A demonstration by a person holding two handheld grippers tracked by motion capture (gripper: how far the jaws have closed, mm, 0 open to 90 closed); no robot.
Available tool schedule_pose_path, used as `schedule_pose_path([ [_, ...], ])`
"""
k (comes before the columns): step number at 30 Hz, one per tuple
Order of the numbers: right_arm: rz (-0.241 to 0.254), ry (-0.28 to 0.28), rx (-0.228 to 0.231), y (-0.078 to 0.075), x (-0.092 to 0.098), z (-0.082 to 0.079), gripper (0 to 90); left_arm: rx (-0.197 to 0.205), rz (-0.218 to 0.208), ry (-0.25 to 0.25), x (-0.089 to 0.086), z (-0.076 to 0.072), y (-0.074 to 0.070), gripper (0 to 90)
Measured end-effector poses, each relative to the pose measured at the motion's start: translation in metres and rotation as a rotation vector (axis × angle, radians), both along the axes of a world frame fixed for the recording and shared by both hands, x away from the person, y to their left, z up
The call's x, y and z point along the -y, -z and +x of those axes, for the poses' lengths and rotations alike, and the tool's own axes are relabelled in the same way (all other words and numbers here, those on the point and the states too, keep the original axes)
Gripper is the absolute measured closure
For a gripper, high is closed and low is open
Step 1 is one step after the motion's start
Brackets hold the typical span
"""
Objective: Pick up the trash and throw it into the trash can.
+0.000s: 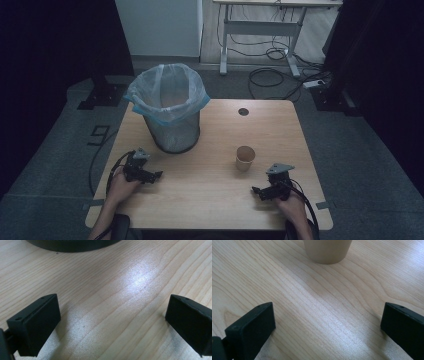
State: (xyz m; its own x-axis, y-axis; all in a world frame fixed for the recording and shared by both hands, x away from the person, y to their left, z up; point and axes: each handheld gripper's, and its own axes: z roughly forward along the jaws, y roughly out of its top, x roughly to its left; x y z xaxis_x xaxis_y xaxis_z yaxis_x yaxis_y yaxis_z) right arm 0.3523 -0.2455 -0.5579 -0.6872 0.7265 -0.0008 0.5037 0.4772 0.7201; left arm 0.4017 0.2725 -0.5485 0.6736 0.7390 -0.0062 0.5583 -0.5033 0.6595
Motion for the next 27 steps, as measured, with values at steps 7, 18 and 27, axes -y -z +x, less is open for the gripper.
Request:
schedule_pose_path([
  [7, 0.001, -0.004, -0.003, -0.0001, -0.0007, 0.0006, 0.0, 0.0, 0.001, 0.0, 0.0008, -0.0011, 0.0, 0.0],
  [18, 0.001, -0.002, -0.001, 0.0, -0.002, 0.0003, 0.0, 0.0, 0.001, 0.001, 0.0018, -0.0021, 0.0, 0.0],
  [27, -0.018, 0.007, -0.023, -0.0028, -0.003, 0.0004, 0.0, 0.0, 0.001, 0.002, 0.002, -0.0023, 0.0, 0.0],
])
